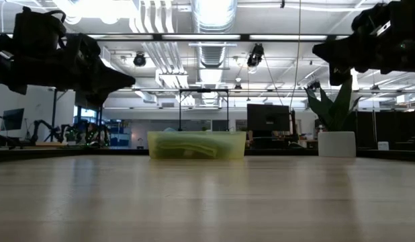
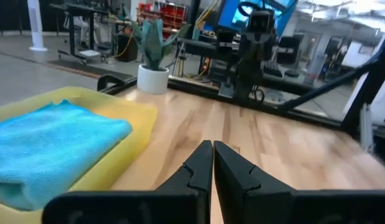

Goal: Fold microfiber towels
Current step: Return to Home Position

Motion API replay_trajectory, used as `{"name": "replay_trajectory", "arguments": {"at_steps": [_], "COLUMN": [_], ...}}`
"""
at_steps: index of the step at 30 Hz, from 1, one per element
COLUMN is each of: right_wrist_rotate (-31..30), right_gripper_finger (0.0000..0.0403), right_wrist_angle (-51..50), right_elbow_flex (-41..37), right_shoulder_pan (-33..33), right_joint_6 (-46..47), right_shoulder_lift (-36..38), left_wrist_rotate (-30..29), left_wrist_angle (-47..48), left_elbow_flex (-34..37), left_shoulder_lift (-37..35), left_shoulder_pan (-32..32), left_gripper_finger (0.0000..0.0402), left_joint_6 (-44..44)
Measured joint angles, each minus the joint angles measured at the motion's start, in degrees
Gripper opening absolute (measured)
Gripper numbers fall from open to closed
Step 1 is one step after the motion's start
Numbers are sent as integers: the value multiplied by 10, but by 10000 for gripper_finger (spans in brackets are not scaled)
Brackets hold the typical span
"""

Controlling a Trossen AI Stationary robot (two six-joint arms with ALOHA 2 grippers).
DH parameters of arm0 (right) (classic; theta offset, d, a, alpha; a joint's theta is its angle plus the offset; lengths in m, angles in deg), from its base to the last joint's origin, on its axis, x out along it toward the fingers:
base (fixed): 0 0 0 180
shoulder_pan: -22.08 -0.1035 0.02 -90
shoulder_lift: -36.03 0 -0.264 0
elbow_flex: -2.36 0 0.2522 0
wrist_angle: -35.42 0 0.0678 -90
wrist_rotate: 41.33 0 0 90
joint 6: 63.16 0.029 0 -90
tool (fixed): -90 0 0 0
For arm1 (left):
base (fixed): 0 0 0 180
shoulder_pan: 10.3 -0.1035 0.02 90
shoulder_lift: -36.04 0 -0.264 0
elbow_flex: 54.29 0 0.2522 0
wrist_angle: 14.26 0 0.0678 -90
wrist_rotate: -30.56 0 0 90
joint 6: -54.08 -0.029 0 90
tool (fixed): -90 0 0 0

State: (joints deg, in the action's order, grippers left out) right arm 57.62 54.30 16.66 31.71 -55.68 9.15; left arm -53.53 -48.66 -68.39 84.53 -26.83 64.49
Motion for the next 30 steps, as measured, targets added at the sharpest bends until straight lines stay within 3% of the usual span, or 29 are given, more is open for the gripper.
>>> {"name": "replay_trajectory", "arguments": {"at_steps": [6,17,25,30], "right_wrist_rotate": [0,0,0,0], "right_gripper_finger": [9,9,9,9], "right_wrist_angle": [1,0,-12,-16], "right_elbow_flex": [0,0,0,0], "right_shoulder_pan": [0,0,0,0], "right_joint_6": [60,56,56,56], "right_shoulder_lift": [-2,-3,36,75], "left_wrist_rotate": [0,0,0,0], "left_wrist_angle": [2,2,18,131], "left_elbow_flex": [-2,-2,0,0], "left_shoulder_lift": [9,46,25,-31], "left_shoulder_pan": [0,0,0,0], "left_gripper_finger": [0,0,0,0], "left_joint_6": [11,12,12,12]}}
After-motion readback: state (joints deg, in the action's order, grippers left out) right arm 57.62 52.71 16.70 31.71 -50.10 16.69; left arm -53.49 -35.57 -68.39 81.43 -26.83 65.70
